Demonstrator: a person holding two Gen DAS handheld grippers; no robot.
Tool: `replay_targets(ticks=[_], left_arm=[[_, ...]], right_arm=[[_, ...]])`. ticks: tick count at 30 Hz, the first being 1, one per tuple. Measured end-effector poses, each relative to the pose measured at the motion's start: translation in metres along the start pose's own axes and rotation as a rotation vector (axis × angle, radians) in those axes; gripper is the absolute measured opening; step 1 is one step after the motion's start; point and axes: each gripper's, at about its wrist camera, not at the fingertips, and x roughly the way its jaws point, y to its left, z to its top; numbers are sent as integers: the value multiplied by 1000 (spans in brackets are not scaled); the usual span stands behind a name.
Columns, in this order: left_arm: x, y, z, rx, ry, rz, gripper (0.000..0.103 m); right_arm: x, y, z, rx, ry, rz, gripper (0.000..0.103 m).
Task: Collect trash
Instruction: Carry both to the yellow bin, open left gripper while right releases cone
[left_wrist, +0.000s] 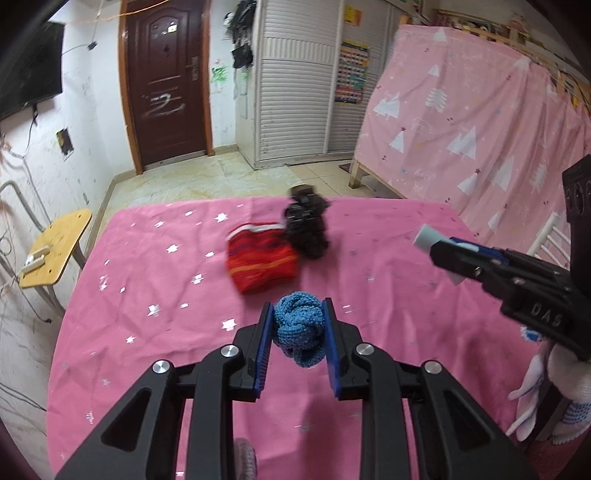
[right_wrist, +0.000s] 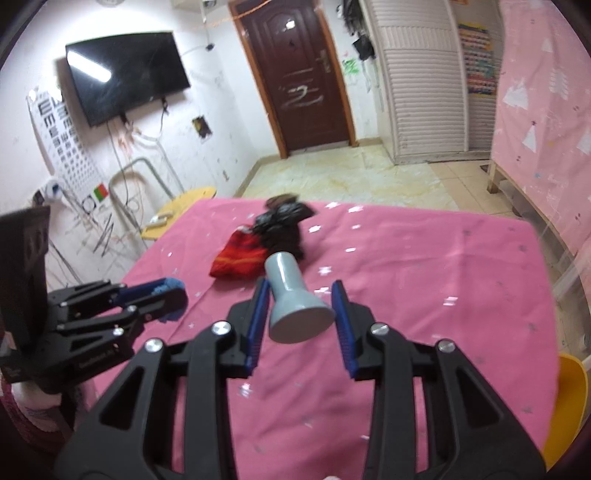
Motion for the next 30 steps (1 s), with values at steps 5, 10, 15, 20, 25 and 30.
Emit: replay_targets(ticks=[5,10,15,20,25,30], left_arm=[[0,-38,8,53,-6,-17,18],[6,-82,12,111,1,-47,18],[13,-118,11,165,15,-71,18],[23,-155,13,222,32,-88,18],[28,-187,14,267,46,-107,18],[34,-220,13,311,60,-128,18]], right_arm=[[-36,-46,-6,74,-62,-36,33],[-65,-85,-20,139,-105,-72,33],[-93,-121,-30,201,-156,-108,33],[-113,-149,-34,248,-209,-137,33],[-128,-171,-39,281,-247,-170,33],[-142,-193,-46,310,-271,-223,33]])
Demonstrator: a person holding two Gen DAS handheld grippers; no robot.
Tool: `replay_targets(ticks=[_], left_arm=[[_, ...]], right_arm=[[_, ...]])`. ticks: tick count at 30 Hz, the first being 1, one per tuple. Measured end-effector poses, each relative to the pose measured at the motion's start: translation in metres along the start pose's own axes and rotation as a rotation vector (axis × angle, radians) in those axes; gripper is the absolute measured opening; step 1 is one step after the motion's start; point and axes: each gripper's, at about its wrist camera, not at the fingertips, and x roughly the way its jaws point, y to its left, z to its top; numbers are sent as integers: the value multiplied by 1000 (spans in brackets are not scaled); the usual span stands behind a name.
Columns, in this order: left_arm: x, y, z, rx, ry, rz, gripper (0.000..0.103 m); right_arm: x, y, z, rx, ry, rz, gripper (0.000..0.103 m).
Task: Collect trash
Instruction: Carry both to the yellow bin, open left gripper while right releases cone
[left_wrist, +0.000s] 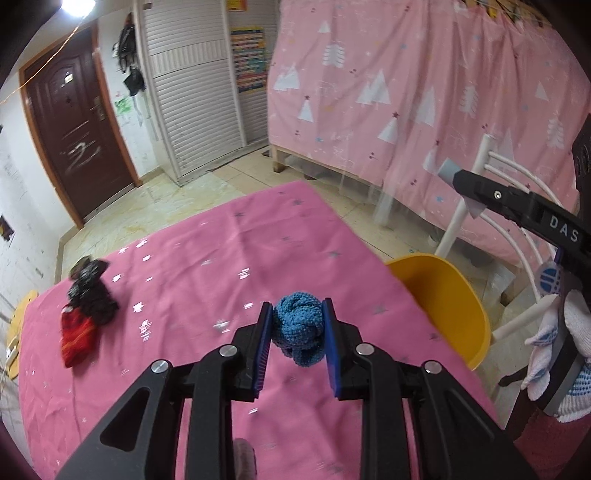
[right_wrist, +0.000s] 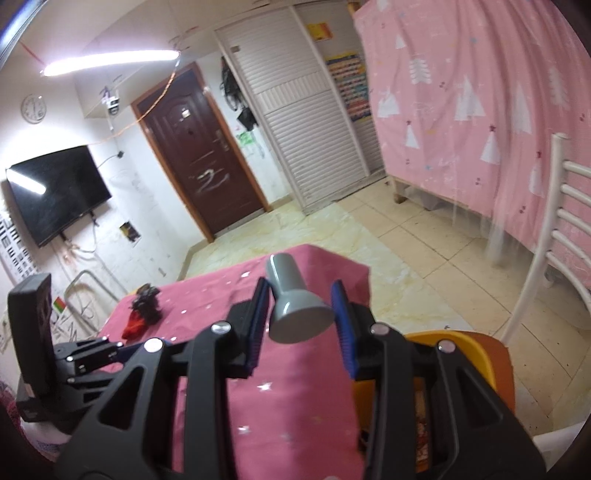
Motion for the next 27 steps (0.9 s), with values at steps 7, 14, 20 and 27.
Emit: replay_targets(ticks=[7,14,20,27], left_arm=[[17,-45,18,41,18,-53,18],[31,-80,27,87,37,-87,18],[46,-102,36,92,65,-151,18],[55,-114,43,27,81,-253,47]], right_arm=[[-13,-29,4,7,-32,-113,33],[-6,-56,0,60,-10,-165,67],[-33,-76,5,138,-108,-176,67],[-58,-102,8,233,-200,-177,74]])
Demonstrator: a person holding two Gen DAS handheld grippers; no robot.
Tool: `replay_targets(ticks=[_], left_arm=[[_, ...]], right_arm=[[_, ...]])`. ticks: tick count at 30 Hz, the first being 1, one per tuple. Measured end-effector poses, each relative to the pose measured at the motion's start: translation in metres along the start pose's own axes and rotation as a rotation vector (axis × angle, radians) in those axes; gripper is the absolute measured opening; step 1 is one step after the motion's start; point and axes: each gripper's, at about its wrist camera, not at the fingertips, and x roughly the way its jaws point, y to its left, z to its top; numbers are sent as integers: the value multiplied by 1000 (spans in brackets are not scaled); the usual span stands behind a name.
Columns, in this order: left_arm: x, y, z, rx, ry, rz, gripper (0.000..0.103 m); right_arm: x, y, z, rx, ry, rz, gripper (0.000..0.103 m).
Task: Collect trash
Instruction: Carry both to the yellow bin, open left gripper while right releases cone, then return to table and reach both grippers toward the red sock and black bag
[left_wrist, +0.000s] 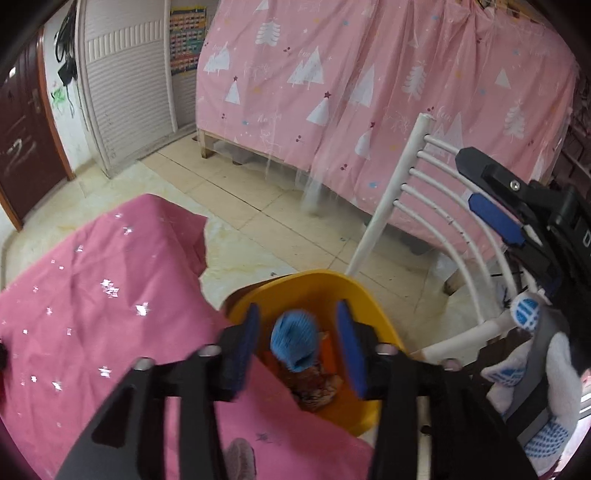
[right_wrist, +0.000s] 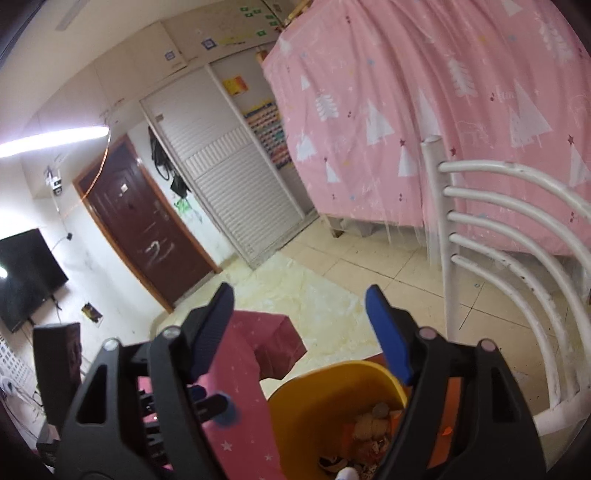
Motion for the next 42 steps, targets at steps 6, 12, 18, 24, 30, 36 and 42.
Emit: replay_targets(ticks=[6,12,18,24,30,36,42], left_arm=[[-7,-7,-2,14,-22,3,54],[-26,11,-1,-20,-54,7,54],[-56,48,-6,-54,-101,48,57],[-88,100,-17,-113,-162,109,59],[-117,159,-28,-203,-188,137,59],[-139,204,-42,-269,-218,168,59],[-155,254,-62,-326,-226,223,61]], right_arm=[[5,8,-3,-14,12,15,74],[7,24,-9,-28,14,39,74],[7,60,-21,-87,19,52,79],[30,111,-46,-161,105,87,81],[51,176,-65,-247,166,147,83],[67,232,-84,-323,212,198,83],[82,279,-107,-385,271,250,83]])
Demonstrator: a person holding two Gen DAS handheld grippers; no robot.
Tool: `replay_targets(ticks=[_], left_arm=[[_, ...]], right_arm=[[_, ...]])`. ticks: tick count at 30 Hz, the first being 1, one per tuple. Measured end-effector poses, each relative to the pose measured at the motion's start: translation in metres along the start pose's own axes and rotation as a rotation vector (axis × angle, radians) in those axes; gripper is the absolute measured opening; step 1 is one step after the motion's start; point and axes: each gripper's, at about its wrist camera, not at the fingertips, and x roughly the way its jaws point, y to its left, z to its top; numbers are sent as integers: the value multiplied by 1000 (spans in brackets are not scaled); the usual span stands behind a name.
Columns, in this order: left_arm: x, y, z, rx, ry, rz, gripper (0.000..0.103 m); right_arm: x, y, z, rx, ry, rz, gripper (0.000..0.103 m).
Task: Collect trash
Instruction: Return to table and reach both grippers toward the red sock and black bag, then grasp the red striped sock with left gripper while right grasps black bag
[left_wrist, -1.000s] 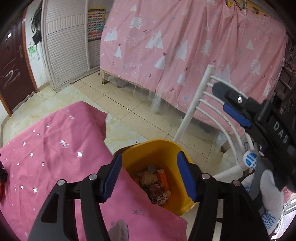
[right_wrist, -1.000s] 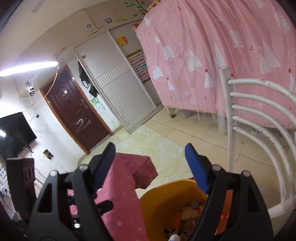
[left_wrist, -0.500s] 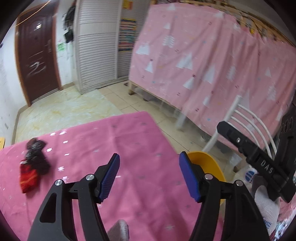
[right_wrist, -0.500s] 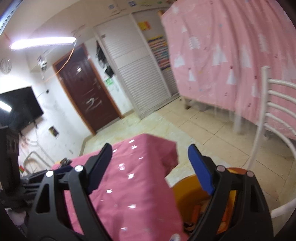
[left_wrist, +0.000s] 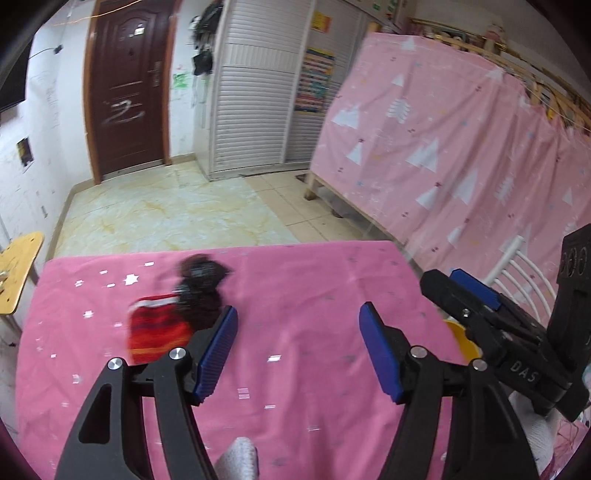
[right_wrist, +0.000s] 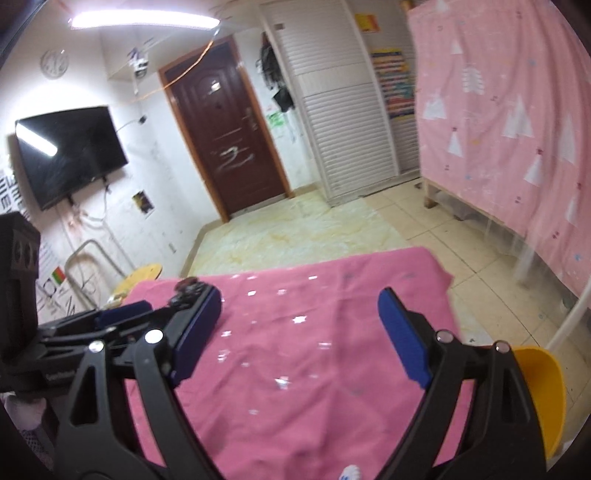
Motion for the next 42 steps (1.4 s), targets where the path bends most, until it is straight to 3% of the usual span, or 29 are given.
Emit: replay_targets(ticks=[9,13,22,32,37,42], left_arm=[[1,76,-8,-74,17,89,63],[15,98,-12,-64,65,127,64],[48,116,-20,-51,132,149,64],[70,117,-22,4,155,133,63],[73,114,-23,18,147,124,39],[71,109,-25,41,134,131,28]], right_arm=[[46,49,3,-50,74,64,83],[61,61,3,-64,101,91,83],[99,94,2,-96,187,160,83],[141,113,-5,-141,287,161,83],[155,116,-6,-165,323,134,83],[163,117,-9,-179,347,112,83]])
